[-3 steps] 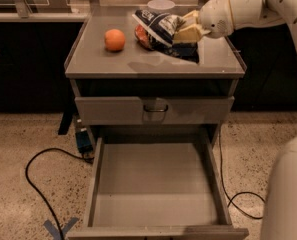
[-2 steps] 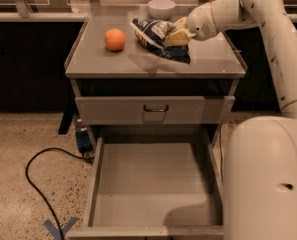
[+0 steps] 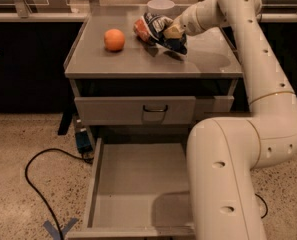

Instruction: Pick blue chip bag from middle drawer and place on counter

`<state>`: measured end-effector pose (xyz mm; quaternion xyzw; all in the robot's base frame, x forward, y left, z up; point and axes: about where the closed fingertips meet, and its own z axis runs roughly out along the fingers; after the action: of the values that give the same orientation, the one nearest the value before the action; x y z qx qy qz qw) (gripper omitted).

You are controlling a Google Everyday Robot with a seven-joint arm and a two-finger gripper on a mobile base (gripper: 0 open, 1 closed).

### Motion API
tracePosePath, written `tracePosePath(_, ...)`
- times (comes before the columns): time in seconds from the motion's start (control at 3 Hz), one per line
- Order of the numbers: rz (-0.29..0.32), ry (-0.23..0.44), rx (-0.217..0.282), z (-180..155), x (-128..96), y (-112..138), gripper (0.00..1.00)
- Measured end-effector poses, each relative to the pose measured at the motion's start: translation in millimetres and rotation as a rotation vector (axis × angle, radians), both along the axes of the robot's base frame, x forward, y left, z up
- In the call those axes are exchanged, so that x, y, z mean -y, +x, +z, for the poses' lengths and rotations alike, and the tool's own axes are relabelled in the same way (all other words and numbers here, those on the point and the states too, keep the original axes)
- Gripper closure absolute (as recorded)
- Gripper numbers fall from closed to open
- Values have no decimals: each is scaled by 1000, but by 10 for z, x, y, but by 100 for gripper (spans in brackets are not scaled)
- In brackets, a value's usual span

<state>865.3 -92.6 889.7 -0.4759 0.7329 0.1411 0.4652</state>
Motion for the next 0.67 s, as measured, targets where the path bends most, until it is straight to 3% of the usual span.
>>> tracePosePath(0.33, -161, -54, 60, 59, 258, 339, 100)
tracePosePath(0.67, -270, -77, 48, 2, 508, 458, 100)
